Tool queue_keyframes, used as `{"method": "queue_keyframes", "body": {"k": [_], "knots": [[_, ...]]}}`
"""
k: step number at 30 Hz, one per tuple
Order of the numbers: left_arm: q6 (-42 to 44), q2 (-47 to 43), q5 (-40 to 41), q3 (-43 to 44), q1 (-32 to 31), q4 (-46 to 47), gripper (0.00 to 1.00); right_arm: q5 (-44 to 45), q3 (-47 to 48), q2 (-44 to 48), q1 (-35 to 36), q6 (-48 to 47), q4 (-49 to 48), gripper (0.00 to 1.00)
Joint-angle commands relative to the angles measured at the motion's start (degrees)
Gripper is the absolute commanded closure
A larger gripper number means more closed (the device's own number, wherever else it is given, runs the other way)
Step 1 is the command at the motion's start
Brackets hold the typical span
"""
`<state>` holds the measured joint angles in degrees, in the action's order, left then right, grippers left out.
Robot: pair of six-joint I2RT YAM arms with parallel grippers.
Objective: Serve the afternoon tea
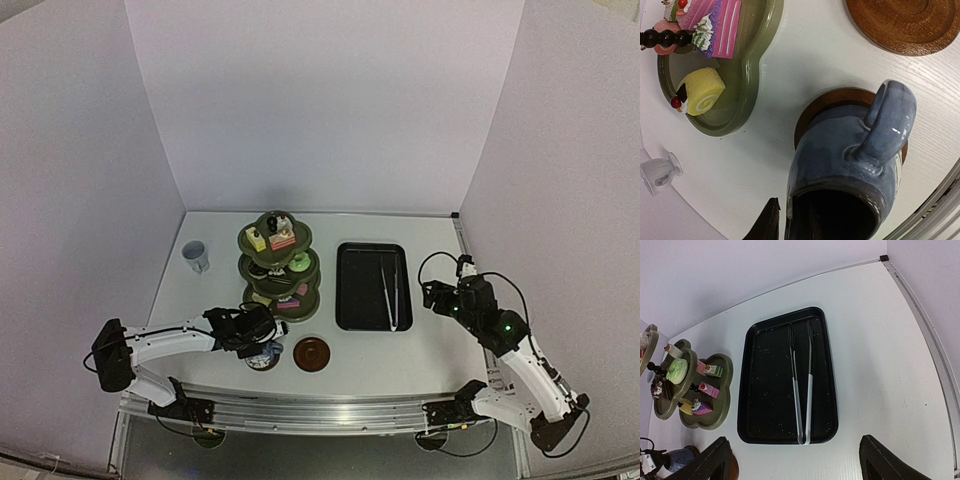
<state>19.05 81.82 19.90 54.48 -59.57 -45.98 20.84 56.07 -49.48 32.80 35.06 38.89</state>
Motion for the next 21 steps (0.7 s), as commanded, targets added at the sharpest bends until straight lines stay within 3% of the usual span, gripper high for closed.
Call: {"method": "queue_keyframes", "body": {"k": [1, 8, 21], "knots": [[-1.02, -0.45, -0.18, 3.6, -0.12, -0.56, 0.79, 0.73, -0.68, 1.09, 0.24, 1.51, 0.58, 0.14], [1.55, -1.06, -0.44, 2.06, -0.11, 3.04, 0.86, 0.83, -0.54, 1.27, 0.24, 1.62, 0.88, 0.14], [4.99, -2.47, -1.97, 0.19, -0.1, 5.88, 0.85, 1.22, -0.61, 1.93, 0.24, 1.91, 1.6, 0.14]]}}
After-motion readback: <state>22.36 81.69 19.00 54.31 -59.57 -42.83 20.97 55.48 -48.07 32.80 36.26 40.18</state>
